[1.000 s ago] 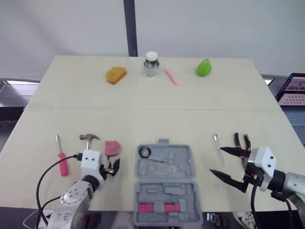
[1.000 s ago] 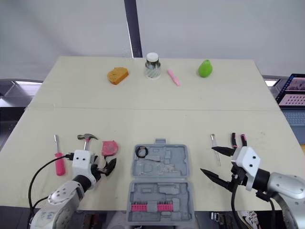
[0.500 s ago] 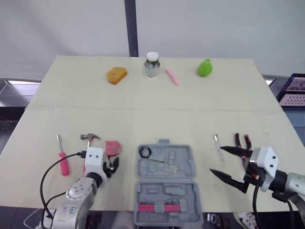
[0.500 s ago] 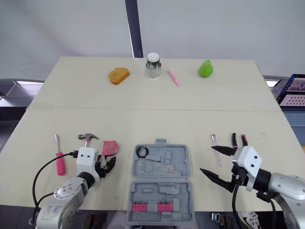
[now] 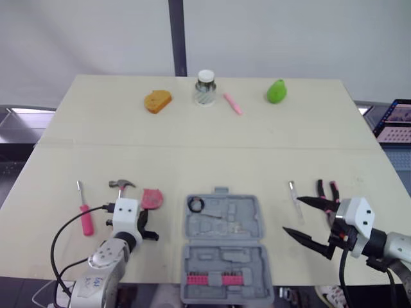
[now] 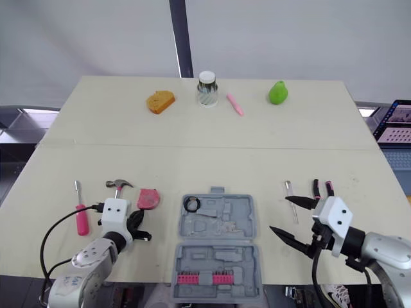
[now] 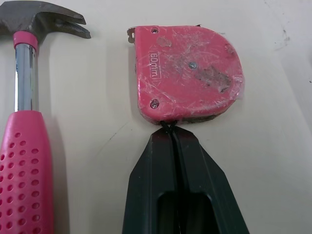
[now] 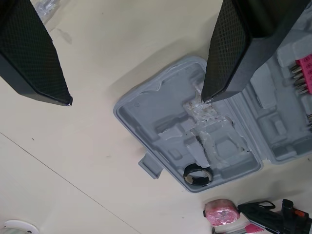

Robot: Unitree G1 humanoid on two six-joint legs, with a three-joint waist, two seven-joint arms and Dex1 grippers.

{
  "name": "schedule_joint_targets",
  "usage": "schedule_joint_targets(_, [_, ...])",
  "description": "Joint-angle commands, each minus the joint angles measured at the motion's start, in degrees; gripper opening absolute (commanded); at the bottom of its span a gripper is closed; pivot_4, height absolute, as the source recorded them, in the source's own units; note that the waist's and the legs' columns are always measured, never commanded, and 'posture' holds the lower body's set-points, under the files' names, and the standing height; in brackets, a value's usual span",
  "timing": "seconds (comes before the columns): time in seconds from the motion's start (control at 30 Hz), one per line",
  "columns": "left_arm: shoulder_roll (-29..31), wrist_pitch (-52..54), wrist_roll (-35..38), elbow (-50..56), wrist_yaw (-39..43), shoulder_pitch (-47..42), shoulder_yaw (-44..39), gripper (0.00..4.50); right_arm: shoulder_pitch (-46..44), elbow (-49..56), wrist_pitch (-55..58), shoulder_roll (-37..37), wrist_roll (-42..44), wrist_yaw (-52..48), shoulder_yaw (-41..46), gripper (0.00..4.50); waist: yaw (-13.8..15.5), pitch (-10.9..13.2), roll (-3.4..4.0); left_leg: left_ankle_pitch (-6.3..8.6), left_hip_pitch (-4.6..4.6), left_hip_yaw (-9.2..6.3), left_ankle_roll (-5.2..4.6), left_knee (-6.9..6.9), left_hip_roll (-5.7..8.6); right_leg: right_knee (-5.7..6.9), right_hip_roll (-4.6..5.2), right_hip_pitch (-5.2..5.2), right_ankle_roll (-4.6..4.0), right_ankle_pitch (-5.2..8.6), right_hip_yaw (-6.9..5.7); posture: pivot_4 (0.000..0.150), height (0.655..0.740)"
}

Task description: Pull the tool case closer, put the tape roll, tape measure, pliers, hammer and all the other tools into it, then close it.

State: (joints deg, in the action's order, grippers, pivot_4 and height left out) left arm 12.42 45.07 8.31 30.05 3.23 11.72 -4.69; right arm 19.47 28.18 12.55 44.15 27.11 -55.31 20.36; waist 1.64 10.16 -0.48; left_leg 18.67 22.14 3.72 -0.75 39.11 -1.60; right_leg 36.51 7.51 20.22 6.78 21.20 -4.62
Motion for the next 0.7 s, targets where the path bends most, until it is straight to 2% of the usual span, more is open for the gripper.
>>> schedule_joint_targets(0.03, [0.66, 0.59, -0.43, 1.47, 1.00, 1.24, 1.08, 0.04, -0.14, 1.48, -0.32, -0.49, 0.32, 0.91, 0.71, 4.50, -0.02, 0.00, 0.00, 0.00, 0.00, 0.00, 0.00, 0.00, 0.00, 0.00, 0.00, 0.00, 0.00, 0.00, 0.00, 0.150, 0.6950])
schedule_joint_targets(0.47, [3.97, -0.64, 1.32, 7.98, 6.27, 13.60, -0.85, 0.04, -0.82, 0.73, -0.44, -0.46, 0.18, 0.69, 0.10, 4.50, -0.28, -0.01, 0.02, 0.01, 0.00, 0.01, 0.01, 0.00, -0.08, -0.06, 0.04, 0.00, -0.02, 0.01, 0.13, 0.150, 0.6950])
schedule_joint_targets(0.7, [4.08, -3.39, 0.64, 7.24, 7.25, 16.90, -1.92, 0.04, -1.84, -0.21, -0.73, -0.52, -0.07, 0.42, -0.98, 4.50, -0.27, -0.02, 0.03, 0.04, 0.00, 0.02, -0.01, 0.00, -0.08, -0.09, 0.06, 0.00, -0.04, 0.02, 0.15, 0.150, 0.6950])
